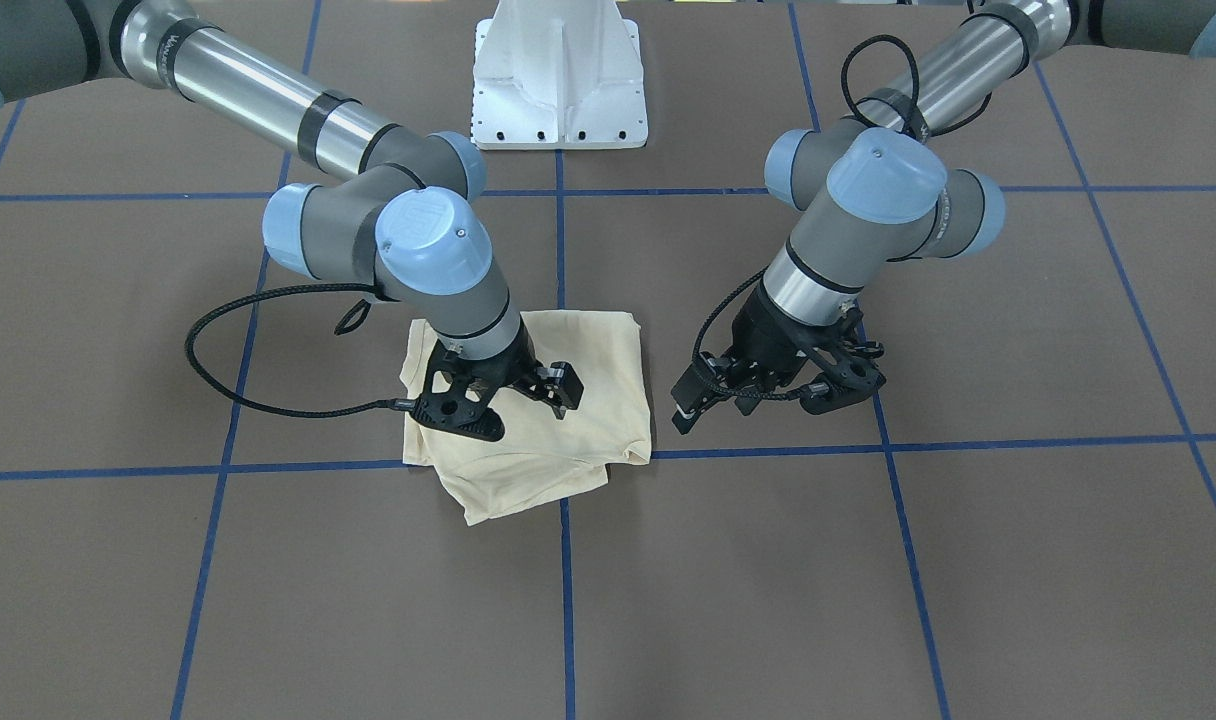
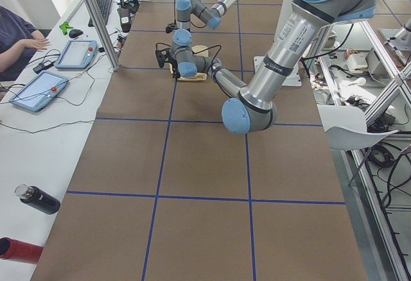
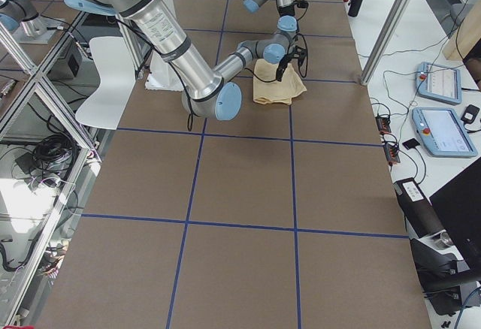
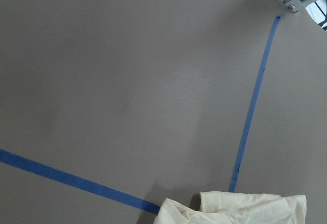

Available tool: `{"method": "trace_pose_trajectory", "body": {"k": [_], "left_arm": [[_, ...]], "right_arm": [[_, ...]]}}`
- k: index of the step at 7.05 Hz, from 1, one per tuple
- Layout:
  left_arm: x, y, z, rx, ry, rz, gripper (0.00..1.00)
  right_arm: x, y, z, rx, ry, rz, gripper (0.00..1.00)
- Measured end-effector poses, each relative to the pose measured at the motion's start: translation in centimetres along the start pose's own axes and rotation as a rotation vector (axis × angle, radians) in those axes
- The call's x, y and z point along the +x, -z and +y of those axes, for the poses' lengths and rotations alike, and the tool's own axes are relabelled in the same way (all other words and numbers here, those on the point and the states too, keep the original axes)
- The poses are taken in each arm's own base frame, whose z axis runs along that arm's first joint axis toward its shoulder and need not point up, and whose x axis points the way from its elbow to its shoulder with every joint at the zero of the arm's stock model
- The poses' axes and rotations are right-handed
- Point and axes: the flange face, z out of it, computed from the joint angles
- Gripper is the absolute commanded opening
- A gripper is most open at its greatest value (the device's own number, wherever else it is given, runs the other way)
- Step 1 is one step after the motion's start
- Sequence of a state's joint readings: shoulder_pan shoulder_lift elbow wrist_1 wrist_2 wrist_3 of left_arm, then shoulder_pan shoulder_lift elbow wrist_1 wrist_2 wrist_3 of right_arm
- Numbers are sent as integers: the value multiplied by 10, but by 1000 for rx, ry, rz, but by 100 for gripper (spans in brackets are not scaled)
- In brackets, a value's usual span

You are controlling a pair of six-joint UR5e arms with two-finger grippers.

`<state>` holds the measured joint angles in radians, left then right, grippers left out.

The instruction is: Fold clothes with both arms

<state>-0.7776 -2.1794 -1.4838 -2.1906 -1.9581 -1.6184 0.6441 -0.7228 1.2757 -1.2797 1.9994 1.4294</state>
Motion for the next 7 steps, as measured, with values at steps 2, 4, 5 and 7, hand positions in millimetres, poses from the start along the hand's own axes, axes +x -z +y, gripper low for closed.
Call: {"method": "trace_pose_trajectory", "body": {"k": [2,4,5,7], "left_arm": [[-18,8,-4,1,-52,-11,99],[-45,18,-8,12,-144,-24,99],[-68,28,-13,26,-195,-36,99],[-127,66,-48,88,-294,-80,99]], "right_arm": [[8,-10,-11,50,187,67,100],[27,17,-62,93,270,111,100],[44,34,-92,101,311,141,100],[112,65,-143,86,372,181,100]]}}
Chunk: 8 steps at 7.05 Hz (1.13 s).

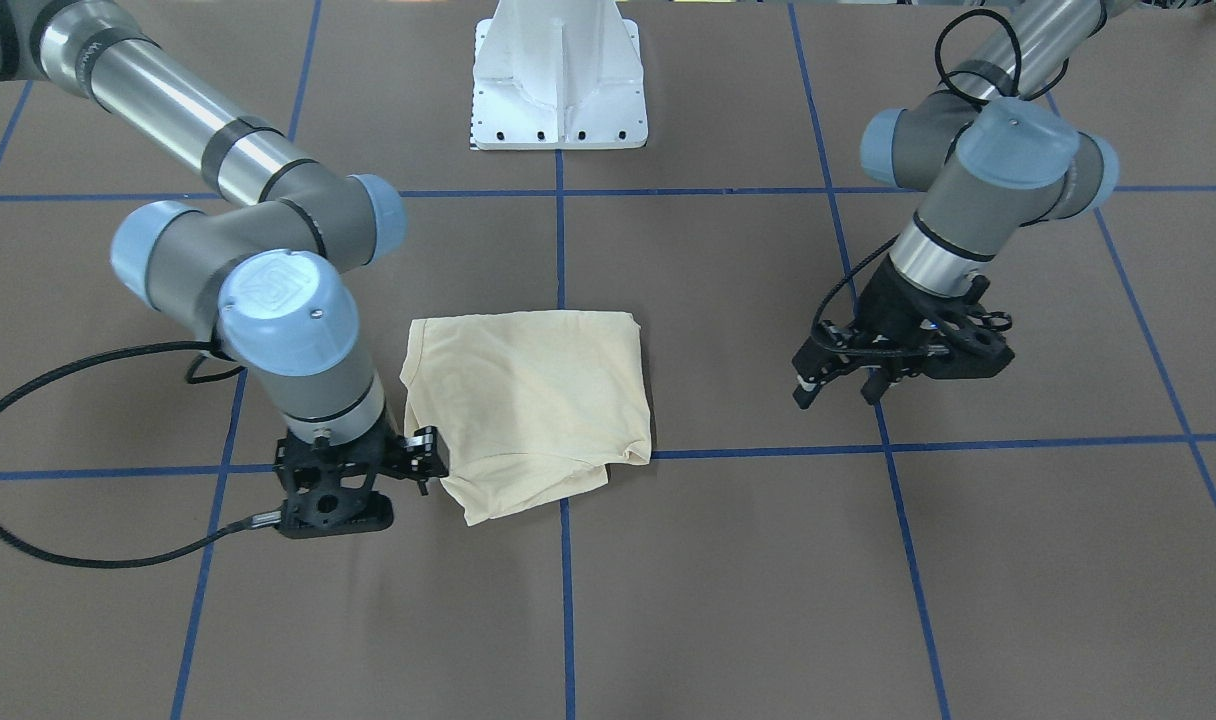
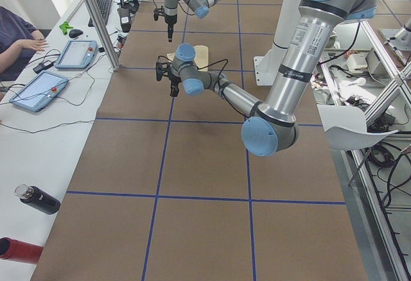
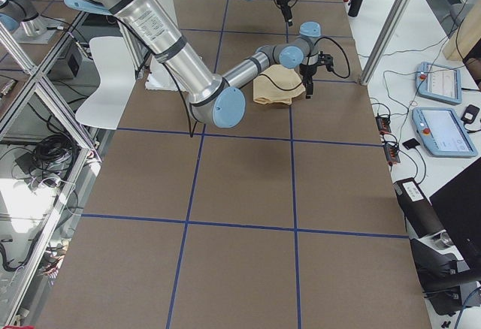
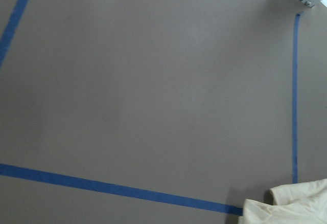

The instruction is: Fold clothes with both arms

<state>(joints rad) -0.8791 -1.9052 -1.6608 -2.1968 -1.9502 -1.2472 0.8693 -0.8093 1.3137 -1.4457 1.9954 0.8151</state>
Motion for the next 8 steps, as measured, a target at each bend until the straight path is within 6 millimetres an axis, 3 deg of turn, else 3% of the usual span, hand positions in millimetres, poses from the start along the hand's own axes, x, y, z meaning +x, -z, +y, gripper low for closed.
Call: {"method": "trace_pose_trajectory", "body": {"k": [1,3,6,8], "left_arm": [[-42,22,-15,33,-92,-36,100],[-120,72,-53,78,-226,-100,100],[-251,161,-92,70,-413,-177,100],[-299,190,-100,63,-414,-199,100]], "right_arm": [[55,8,0,-4,27,-2,100],[158,21,22,8,79,22,100],[279,46,94,0,35,41,100],[360,76,144,-23,5,-1,100]]}}
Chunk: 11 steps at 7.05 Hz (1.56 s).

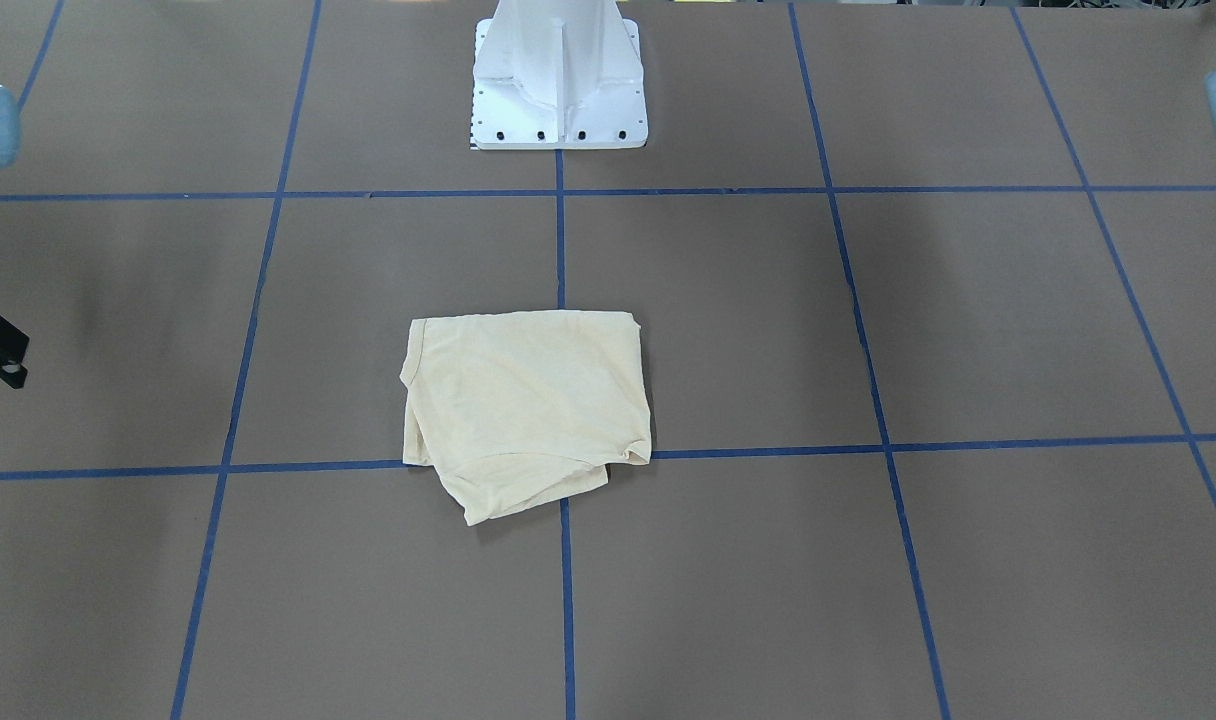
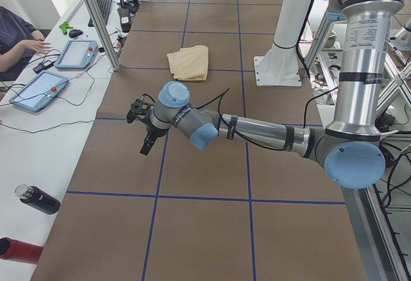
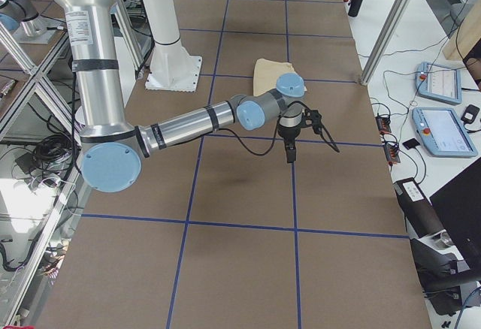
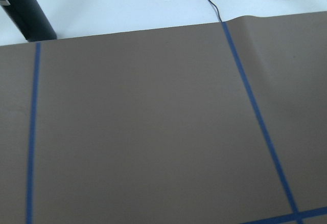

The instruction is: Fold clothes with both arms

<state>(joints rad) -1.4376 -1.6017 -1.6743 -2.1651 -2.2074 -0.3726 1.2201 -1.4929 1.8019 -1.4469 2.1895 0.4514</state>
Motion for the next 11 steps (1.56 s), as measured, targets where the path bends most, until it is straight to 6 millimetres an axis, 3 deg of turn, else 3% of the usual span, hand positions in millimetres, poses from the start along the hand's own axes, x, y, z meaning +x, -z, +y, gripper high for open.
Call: {"method": "trace_pose_trajectory", "body": {"k": [2,4,6,8,9,11], "left_arm": [[-27,1,11,-2,25,-27,100],[-39,-4,13,-19,37,-59,100],[-49,-5,14,-120,-68,-141,100],[-58,-2,1,-304,-195,-255,100],[-64,-5,6,-394,-212,-244,100],[-77,-27,43,-495,-139,-86,100]], "right_arm": [[70,16,13,-22,-73,-65,100],[117,22,14,-33,-129,-96,100],[148,17,20,-88,-47,-51,100],[175,13,29,-140,20,-7,100],[183,9,33,-157,23,-4,100],[190,2,41,-174,14,-9,100]]}}
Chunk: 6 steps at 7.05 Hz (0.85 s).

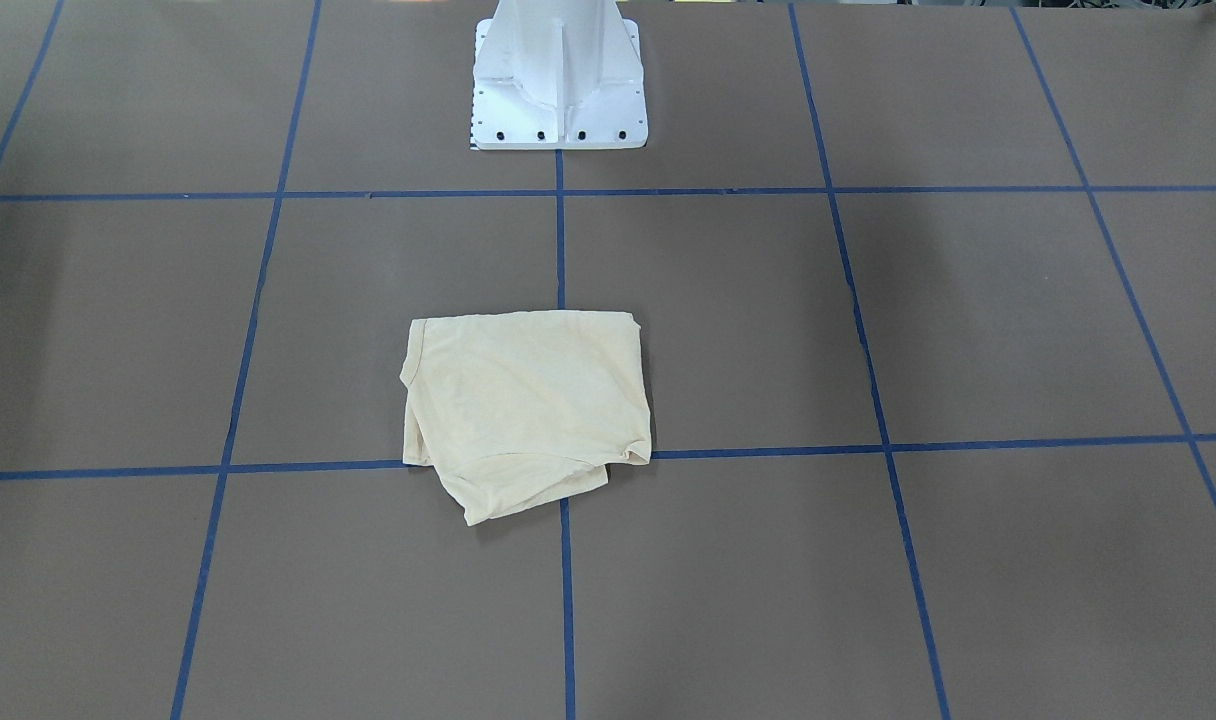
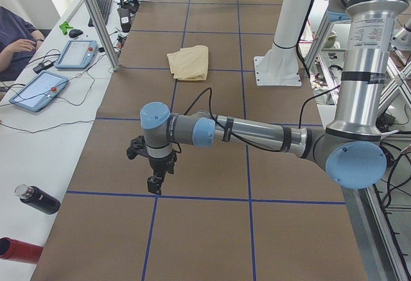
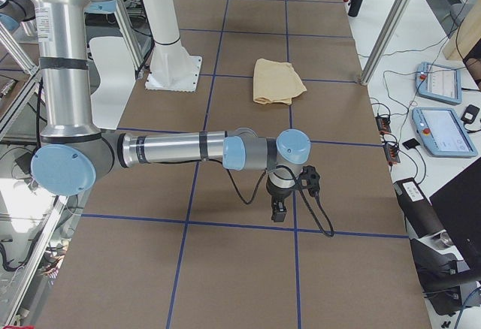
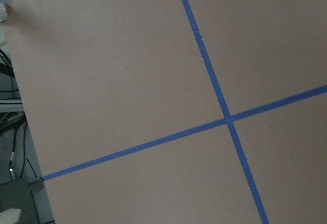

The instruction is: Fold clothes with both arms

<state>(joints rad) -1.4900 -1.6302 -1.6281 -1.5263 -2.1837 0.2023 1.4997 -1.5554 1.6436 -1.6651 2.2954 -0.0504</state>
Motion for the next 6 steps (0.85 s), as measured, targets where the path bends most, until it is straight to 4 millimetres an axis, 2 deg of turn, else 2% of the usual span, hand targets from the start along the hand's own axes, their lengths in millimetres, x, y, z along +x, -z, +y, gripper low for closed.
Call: {"method": "trace_pose_trajectory", "body": {"k": [2,4,6], "left_arm": [[-1,-11,11,-12,25,68,100],[0,-8,20,-6,65,79,100],[-9,-11,39,-8,157,80,100]], "right_arm": [[4,-6,11,-7,-15,-9,100],[5,-7,14,-8,-21,-9,100],[8,-9,16,-12,-29,-9,100]]}}
